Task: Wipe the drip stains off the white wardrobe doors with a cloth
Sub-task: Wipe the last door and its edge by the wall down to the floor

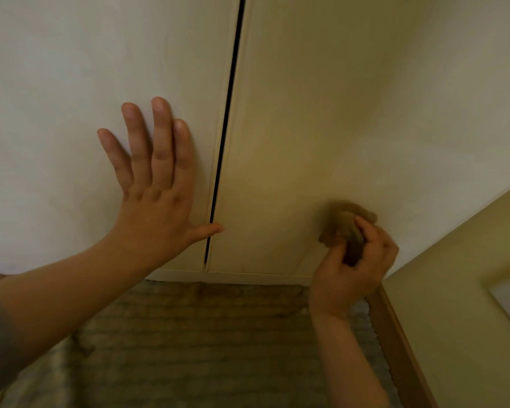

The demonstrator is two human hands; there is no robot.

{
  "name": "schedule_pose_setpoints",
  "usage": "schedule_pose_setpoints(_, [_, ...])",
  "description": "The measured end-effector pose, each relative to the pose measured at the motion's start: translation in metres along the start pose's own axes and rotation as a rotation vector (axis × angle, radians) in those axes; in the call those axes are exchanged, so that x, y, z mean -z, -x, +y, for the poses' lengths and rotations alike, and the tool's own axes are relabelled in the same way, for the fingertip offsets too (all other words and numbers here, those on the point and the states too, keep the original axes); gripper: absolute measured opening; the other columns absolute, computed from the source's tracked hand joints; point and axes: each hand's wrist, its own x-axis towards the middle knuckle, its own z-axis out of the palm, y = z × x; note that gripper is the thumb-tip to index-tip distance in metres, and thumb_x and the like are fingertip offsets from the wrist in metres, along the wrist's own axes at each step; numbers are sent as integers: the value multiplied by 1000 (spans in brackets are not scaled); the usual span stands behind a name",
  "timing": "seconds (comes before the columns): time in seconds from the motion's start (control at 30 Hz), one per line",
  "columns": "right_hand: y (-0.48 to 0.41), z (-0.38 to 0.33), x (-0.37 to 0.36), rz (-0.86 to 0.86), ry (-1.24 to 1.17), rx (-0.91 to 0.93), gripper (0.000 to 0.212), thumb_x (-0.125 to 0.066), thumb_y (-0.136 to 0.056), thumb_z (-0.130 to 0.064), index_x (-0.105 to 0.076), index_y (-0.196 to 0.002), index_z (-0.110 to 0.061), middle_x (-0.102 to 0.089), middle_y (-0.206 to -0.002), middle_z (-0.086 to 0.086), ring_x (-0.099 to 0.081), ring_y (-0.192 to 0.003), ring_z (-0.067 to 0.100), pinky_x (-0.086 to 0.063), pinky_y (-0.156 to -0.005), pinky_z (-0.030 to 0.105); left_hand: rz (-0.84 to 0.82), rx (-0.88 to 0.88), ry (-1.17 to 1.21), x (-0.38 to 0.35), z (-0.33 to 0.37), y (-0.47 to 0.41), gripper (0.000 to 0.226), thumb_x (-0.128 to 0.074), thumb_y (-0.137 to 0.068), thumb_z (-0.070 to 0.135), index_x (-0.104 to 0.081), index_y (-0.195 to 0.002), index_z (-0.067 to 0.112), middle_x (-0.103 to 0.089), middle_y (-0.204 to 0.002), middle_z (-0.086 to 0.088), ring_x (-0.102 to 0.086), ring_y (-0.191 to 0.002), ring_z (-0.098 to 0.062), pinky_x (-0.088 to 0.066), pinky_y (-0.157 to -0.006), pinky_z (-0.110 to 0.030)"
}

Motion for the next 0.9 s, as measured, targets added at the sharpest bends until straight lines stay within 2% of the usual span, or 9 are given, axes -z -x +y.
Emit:
schedule_pose_setpoints(0.13, [25, 33, -15, -159, 85, 141, 34, -55, -86, 4, -61, -114, -13, -53, -118, 16, -53, -109, 31, -49, -93, 36, -13, -15, -6, -5, 4, 3, 148, -77, -52, 77, -4, -151, -6, 0, -152, -33, -3, -133, -65, 1, -102, -79])
schedule_pose_setpoints(0.2, [52, 49, -14, -294, 117, 191, 31, -52, -86, 0, -60, -112, -17, -52, -118, 10, -53, -109, 29, -50, -91, 37, -24, -20, -12, -7, 4, 4, 149, -78, -51, 76, -4, -151, -4, 1, -153, -31, -2, -134, -63, 6, -103, -78])
schedule_pose_setpoints(0.27, [75, 64, -8, -439, 161, 190, 28, -52, -85, -3, -64, -107, -17, -53, -115, 6, -54, -107, 26, -53, -86, 42, -24, -29, -8, -9, 4, 5, 148, -80, -51, 76, -5, -151, -4, 2, -152, -30, -1, -134, -62, 15, -105, -71])
schedule_pose_setpoints(0.33, [85, 68, -1, -519, 176, 98, 31, -60, -80, 5, -70, -102, -14, -57, -112, 4, -55, -105, 23, -56, -81, 46, -23, -27, -12, -12, 3, 5, 147, -78, -53, 77, -6, -151, -4, 1, -152, -30, -2, -133, -63, 13, -104, -71])
schedule_pose_setpoints(0.4, [84, 60, 5, -498, 156, -20, 40, -67, -76, 14, -71, -104, -14, -58, -113, 4, -56, -106, 20, -57, -82, 46, -14, -18, -4, -13, 3, 5, 146, -75, -55, 79, -4, -152, -4, 1, -152, -31, -3, -133, -63, 14, -104, -70])
schedule_pose_setpoints(0.5, [56, 35, 16, -270, 98, -151, 38, -63, -80, 12, -68, -110, -10, -54, -118, 7, -55, -109, 25, -54, -91, 38, 10, -20, 26, -14, 2, 5, 144, -63, -63, 84, 11, -154, 1, 3, -152, -31, -1, -133, -63, 24, -106, -62])
schedule_pose_setpoints(0.63, [4, 28, 13, 4, 54, -62, 29, -60, -84, 8, -64, -112, 1, -52, -116, 23, -54, -108, 28, -47, -92, 24, 25, -19, 76, -16, 2, 4, 140, -55, -66, 86, 18, -153, 3, 3, -152, -33, -1, -133, -63, 25, -106, -59])
schedule_pose_setpoints(0.77, [18, 43, -8, -89, 88, 12, 30, -56, -84, 7, -63, -111, -3, -51, -119, 20, -55, -108, 35, -51, -90, 34, 36, -37, 69, -16, 2, 4, 142, -59, -66, 87, 7, -154, -2, 2, -151, -34, -1, -132, -64, 25, -107, -59])
schedule_pose_setpoints(0.9, [73, 71, -2, -449, 214, 94, 46, -63, -73, 13, -62, -107, -18, -49, -117, 3, -52, -108, 26, -53, -88, 39, 72, -50, 96, -16, 0, 3, 139, -55, -68, 88, 14, -154, 2, 0, -150, -36, -4, -131, -66, 24, -108, -59])
